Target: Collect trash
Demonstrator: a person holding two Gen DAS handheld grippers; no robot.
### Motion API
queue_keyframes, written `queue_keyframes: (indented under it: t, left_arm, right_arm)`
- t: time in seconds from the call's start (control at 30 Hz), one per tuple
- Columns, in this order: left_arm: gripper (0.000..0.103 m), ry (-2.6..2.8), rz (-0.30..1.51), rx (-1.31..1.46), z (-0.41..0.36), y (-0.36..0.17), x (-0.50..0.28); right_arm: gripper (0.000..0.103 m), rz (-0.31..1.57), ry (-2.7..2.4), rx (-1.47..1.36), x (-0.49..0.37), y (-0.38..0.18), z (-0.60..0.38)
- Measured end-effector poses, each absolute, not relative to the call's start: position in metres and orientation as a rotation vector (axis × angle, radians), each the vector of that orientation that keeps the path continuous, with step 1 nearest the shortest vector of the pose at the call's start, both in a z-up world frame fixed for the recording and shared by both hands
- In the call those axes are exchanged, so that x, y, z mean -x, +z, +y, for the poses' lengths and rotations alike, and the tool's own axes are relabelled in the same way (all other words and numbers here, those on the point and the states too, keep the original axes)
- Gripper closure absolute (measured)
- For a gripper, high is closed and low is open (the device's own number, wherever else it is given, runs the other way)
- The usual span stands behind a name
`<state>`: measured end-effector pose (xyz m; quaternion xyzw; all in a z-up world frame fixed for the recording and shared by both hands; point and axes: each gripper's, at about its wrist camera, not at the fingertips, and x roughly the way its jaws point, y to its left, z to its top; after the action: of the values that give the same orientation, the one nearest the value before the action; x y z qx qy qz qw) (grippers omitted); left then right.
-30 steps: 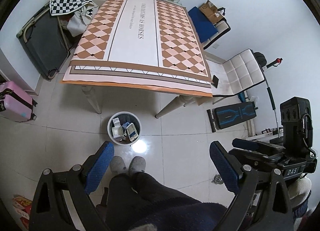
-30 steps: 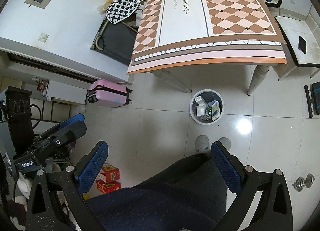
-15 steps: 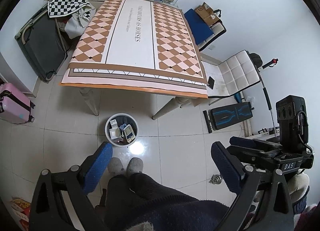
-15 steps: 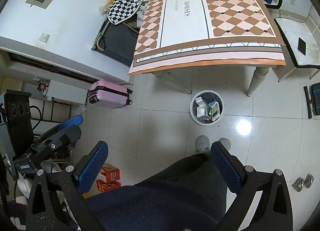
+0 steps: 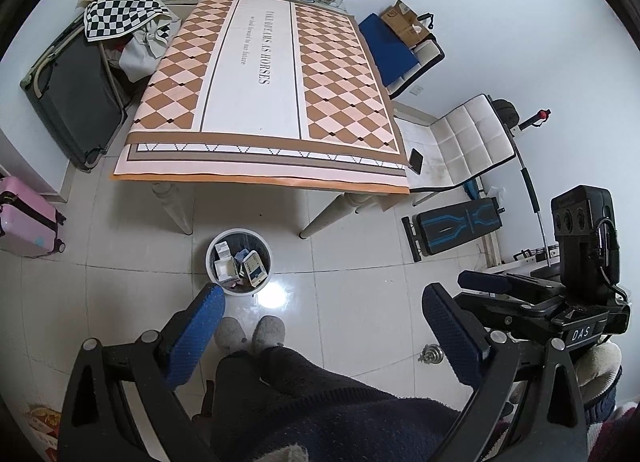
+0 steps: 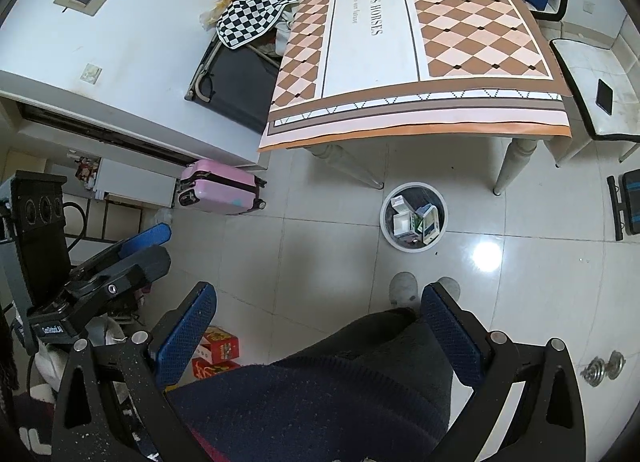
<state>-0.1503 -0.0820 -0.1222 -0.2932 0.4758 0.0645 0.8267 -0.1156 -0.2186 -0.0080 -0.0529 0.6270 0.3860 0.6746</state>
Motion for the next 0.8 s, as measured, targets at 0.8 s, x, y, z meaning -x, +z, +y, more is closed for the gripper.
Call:
queue_keyframes:
  t: [0.8]
  left_arm:
    - [0.002,0.120,1.028,0.629,-0.0813,-0.1273,0.1422]
  right_arm:
    - [0.000,1.426,0.819,0.134,0.1100,-0.0035,-0.2210]
